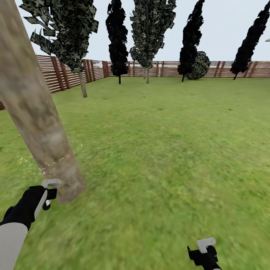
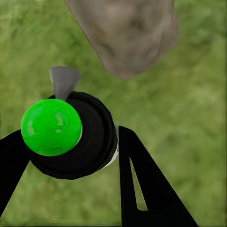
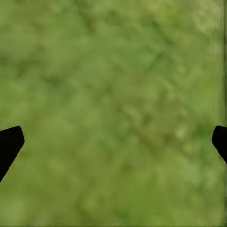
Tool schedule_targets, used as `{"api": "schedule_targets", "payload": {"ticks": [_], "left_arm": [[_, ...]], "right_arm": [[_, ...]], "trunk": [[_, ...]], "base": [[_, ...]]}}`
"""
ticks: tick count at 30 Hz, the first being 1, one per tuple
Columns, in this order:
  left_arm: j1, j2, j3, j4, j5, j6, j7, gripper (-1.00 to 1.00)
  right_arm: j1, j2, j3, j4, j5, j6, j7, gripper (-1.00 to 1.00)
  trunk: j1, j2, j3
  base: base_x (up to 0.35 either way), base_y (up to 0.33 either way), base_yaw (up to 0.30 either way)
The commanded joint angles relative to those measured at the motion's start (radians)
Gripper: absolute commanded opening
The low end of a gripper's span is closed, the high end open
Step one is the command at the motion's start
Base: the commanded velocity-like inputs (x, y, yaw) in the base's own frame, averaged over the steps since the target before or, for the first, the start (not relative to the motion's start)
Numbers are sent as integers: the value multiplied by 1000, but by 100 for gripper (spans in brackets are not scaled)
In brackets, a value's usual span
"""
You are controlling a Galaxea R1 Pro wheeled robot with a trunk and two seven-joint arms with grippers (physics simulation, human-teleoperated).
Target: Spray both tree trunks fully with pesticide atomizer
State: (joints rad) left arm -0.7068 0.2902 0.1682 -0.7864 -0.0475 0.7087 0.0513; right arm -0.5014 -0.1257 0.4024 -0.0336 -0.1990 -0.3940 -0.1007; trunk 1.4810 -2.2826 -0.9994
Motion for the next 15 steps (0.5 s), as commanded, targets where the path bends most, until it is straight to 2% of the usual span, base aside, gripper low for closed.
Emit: {"api": "schedule_targets", "payload": {"ticks": [1, 3, 6, 9, 11, 13, 15], "left_arm": [[1, 1, 0, 74, -5, -27, 19, -100], [0, 6, 3, 181, -4, -142, 24, -100], [0, 10, 5, 273, 1, -213, 25, -100], [0, 12, 11, 282, 4, -232, 25, -100], [0, 11, 28, 284, 5, -254, 25, -100], [0, 9, 33, 290, 5, -312, 26, -100], [0, 8, 34, 293, 5, -329, 27, -100]], "right_arm": [[0, 0, 9, 0, -8, -2, -2, 100], [0, 0, 9, 0, -8, -2, -2, 100], [0, 0, 9, 0, -8, -2, -2, 100], [0, 0, 9, 0, -8, -2, -2, 100], [0, 1, 9, 0, -8, -2, -2, 100], [0, 0, 9, 0, -9, -2, -2, 100], [0, 0, 9, -1, -10, -2, -2, 100]], "trunk": [[0, 0, -1], [0, 0, -1], [0, 0, -1], [0, 0, -1], [0, 0, -1], [0, 0, -1], [0, 0, -1]], "base": [[179, -170, 0], [153, -103, 0], [44, -23, 0], [3, -2, 0], [0, 0, 37], [0, 0, 212], [3, 0, 260]]}}
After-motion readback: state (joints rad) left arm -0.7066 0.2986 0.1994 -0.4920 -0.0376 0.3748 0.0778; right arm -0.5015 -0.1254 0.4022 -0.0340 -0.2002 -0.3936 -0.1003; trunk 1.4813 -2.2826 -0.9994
